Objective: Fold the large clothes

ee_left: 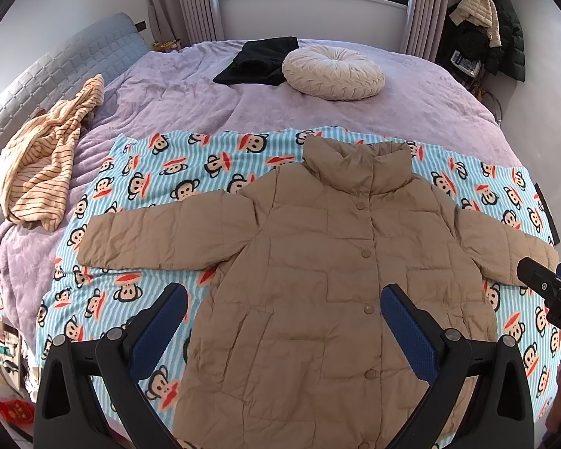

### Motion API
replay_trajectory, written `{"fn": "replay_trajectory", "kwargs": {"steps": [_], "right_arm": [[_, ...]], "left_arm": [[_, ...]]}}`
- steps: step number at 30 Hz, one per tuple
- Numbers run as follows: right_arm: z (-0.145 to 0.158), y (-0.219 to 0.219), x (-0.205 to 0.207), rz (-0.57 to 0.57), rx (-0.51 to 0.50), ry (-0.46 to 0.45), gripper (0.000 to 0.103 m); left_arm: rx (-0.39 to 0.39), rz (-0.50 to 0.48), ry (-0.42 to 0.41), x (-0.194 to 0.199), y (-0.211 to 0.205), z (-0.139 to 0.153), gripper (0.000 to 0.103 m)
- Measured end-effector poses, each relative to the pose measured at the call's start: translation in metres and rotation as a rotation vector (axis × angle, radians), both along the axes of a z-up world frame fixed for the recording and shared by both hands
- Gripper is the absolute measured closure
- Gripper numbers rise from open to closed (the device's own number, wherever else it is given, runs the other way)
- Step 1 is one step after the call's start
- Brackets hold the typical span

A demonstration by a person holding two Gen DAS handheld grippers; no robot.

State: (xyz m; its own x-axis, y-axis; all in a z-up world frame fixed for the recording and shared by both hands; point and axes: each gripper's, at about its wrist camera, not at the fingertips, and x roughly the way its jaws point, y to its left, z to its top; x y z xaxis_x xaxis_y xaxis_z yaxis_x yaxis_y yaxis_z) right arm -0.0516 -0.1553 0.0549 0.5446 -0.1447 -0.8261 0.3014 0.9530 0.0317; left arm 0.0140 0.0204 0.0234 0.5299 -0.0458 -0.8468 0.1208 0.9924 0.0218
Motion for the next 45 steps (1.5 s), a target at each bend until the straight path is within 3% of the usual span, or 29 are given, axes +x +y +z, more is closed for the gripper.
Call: {"fn": "replay_trajectory", "kwargs": {"steps": [31,45], "right_arm": [[0.0,-0.001,0.001,-0.001,-0.001,0.003,0.0],[-0.015,0.004,0.015,0.003,0.003,0.023,0.0]], "left_arm": [[-0.003,0.005,0.011,-0.003,0.013,-0.012,0.0],[-0.023,0.006,0.052,0.005,0.014,-0.018,0.0]]}}
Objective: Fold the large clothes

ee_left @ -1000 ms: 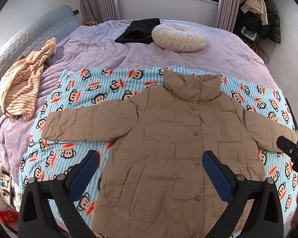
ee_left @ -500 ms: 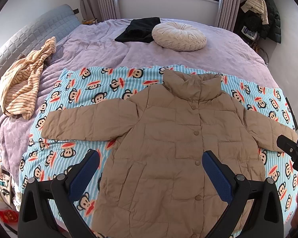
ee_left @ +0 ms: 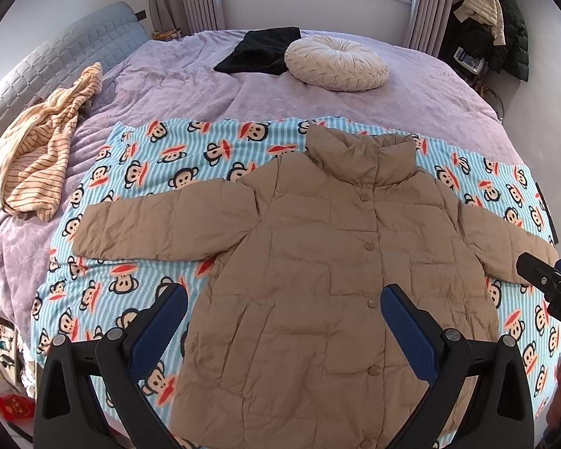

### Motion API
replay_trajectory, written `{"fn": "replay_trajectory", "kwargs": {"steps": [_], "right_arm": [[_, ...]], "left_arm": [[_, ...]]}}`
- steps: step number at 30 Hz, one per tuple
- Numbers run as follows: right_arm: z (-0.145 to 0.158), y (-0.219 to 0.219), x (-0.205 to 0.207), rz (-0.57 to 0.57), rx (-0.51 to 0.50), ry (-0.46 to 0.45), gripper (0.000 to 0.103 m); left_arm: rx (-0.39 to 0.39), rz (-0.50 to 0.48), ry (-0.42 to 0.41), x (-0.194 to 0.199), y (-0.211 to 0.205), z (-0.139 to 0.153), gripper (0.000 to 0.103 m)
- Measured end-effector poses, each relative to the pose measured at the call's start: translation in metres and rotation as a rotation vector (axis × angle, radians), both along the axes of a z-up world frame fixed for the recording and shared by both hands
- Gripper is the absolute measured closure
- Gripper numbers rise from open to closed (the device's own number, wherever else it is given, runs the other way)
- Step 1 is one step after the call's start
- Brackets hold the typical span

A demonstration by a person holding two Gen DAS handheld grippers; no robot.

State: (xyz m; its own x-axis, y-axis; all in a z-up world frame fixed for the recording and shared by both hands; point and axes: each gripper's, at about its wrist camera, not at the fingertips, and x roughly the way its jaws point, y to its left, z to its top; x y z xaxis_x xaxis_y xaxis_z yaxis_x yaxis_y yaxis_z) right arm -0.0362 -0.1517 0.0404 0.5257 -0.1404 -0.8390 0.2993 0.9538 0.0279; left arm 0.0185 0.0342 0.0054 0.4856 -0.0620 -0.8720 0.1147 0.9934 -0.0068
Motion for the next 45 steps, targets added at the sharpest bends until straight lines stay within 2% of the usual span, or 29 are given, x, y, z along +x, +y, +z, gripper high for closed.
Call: {"fn": "replay_trajectory", "kwargs": {"steps": [8,12,16,20,25,27,29,34,36,38,42,43,44,45], "right_arm": [[-0.018,0.007,0.002,-0.002,0.044,0.053,0.0],[-0.035,0.02,0.008,0.001,0.048,0.098,0.0],[-0.056,0.039,0.014,0.018,0.072,0.136,0.0],[-0.081,0.069,0.023,0.075,0.093,0.169,0.0],[-0.127,0.106,0.037,0.135,0.196,0.248,0.0],[-0.15,0.122,0.044,0.169,0.236,0.297,0.0],[-0.167,0.135,0.048,0.182,0.235,0.327,0.0],[-0.19,0.155,0.053,0.203,0.231,0.353,0.0],[-0.193,0.158,0.055,0.206,0.222,0.347,0.0],[-0.193,0.159,0.059,0.208,0.214,0.338,0.0],[-0.19,0.159,0.072,0.21,0.226,0.301,0.0],[-0.191,0.163,0.078,0.212,0.232,0.285,0.0],[-0.189,0.164,0.083,0.22,0.241,0.267,0.0],[-0.189,0.166,0.088,0.23,0.245,0.253,0.0]], "left_arm": [[-0.047,0.038,0.062,0.012,0.026,-0.021,0.0],[-0.062,0.073,0.101,0.018,0.049,-0.045,0.0],[-0.11,0.119,0.137,0.027,0.08,-0.074,0.0],[-0.194,0.182,0.145,0.038,0.12,-0.105,0.0],[-0.317,0.292,0.147,0.066,0.183,-0.156,0.0],[-0.402,0.329,0.152,0.08,0.209,-0.178,0.0],[-0.489,0.366,0.159,0.099,0.235,-0.204,0.0],[-0.702,0.471,0.172,0.137,0.279,-0.254,0.0],[-0.751,0.519,0.162,0.147,0.29,-0.264,0.0],[-0.8,0.549,0.114,0.155,0.302,-0.262,0.0],[-0.768,0.566,0.02,0.171,0.323,-0.248,0.0],[-0.753,0.582,0.006,0.177,0.33,-0.247,0.005],[-0.74,0.597,0.001,0.183,0.336,-0.247,0.023],[-0.741,0.602,0.005,0.188,0.341,-0.25,0.034]]}}
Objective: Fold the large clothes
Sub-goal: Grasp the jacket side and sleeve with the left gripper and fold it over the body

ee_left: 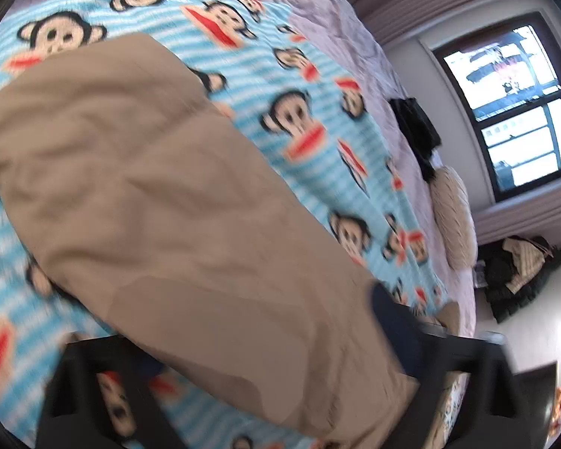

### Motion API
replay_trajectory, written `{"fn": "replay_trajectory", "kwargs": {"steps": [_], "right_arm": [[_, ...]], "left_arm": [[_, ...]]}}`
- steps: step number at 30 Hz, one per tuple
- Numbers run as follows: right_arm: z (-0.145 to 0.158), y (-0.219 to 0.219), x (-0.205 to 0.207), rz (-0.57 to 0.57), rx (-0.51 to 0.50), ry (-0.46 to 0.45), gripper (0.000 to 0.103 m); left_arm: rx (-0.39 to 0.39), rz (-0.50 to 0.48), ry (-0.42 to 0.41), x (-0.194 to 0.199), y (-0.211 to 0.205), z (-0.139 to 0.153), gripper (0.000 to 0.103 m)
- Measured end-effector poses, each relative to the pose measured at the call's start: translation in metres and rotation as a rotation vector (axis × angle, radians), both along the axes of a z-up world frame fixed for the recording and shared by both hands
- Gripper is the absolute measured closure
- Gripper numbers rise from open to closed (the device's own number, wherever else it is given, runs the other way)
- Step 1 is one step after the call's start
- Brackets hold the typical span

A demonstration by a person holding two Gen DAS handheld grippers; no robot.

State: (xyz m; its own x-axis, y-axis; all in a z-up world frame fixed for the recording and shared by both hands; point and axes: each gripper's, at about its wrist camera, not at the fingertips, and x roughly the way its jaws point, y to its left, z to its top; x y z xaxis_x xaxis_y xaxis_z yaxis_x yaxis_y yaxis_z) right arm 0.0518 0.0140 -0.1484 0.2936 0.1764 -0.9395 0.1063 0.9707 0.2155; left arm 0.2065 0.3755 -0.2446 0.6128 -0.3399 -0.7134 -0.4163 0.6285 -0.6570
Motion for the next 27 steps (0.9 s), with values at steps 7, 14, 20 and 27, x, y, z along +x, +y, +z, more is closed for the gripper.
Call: {"fn": "replay_trajectory", "kwargs": {"steps": [7,14,20,27], "right_arm": [[-0.003,0.019,0.055,0.021,0.071,-0.08,0.0],[-0.031,0.045,0.111,0.017,0.251,-0.096,0.092],[-0.07,0.074,0.138,0.031,0.344,-0.053,0.093],[-0.084,0.061,0.139,0.028,0.451,0.011,0.093]], "left_arm": [[0.065,-0.074,-0.044,0.01,0.002,0.016,0.098],[0.245,-0.234,-0.234,-0.023,-0.036,0.106,0.098],[0.324,-0.437,-0.348,-0.033,-0.107,0.153,0.098],[0.284,-0.642,-0.387,-0.027,-0.231,0.164,0.098]]}}
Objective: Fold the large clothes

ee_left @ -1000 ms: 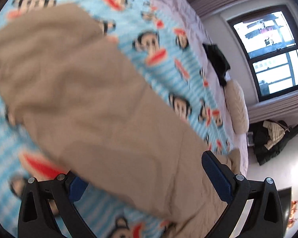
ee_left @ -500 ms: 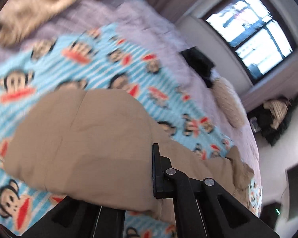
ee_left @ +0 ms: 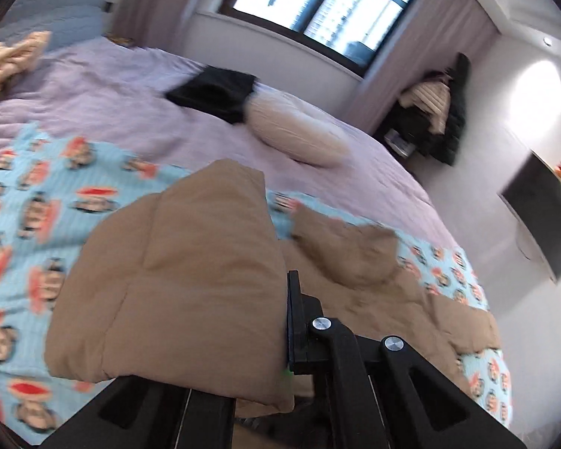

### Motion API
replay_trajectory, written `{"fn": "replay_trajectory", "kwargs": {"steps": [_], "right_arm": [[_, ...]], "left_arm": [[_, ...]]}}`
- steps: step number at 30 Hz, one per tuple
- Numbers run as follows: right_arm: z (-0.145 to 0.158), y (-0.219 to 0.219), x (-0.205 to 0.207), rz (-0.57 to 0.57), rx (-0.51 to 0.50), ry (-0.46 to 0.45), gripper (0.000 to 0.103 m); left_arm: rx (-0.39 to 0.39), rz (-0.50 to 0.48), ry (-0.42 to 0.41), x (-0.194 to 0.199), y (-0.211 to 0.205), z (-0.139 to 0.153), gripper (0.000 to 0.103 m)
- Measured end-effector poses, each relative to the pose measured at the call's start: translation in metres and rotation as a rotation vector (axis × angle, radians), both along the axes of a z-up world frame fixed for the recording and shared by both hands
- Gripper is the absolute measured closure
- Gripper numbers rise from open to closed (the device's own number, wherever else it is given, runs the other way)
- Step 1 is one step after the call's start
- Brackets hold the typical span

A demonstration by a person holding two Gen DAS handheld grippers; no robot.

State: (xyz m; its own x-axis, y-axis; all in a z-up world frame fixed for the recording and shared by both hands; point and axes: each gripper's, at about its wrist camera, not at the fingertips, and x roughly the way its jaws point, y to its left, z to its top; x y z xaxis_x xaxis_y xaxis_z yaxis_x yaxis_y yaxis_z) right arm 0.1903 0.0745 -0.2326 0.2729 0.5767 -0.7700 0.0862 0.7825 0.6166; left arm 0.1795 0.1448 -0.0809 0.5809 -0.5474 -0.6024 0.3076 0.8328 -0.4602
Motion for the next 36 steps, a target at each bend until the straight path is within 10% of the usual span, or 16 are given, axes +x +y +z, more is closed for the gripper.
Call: {"fn": "replay_trajectory", "kwargs": {"steps": [12,13,14,16,24,25,27,28,36], "right_arm": [[0.053,-0.2,-0.107,-0.266,-0.18,-0.001,0.093],[0.054,-0.208,-0.111,-0.28,-0.189,0.001,0.093],[0.055,-0.214,-0.114,-0.29,-0.198,0.003,0.093],[0.058,-0.216,-0.112,-0.293,-0.2,0.003,0.093],[0.084,-0.213,-0.112,-0.215,-0.319,-0.084,0.089],[0.093,-0.206,-0.107,-0.191,-0.35,-0.116,0.082],[0.11,-0.187,-0.103,-0.14,-0.41,-0.182,0.024],[0.119,-0.179,-0.105,-0.109,-0.433,-0.233,0.019],[0.115,-0.039,-0.072,0.316,-0.81,-0.432,0.019]], "left_arm": [[0.343,-0.14,0.116,-0.015,-0.196,-0.088,0.097],[0.366,-0.14,0.121,-0.018,-0.198,-0.093,0.091],[0.374,-0.147,0.127,-0.022,-0.199,-0.096,0.065],[0.366,-0.147,0.125,-0.031,-0.191,-0.098,0.017],[0.355,-0.057,0.051,-0.062,-0.108,-0.054,0.017],[0.356,-0.01,0.055,-0.061,-0.093,-0.053,0.017],[0.339,0.096,0.093,-0.054,-0.054,-0.055,0.017],[0.322,0.149,0.139,-0.047,-0.032,-0.063,0.017],[0.341,0.281,0.343,-0.03,0.028,-0.149,0.017]]}}
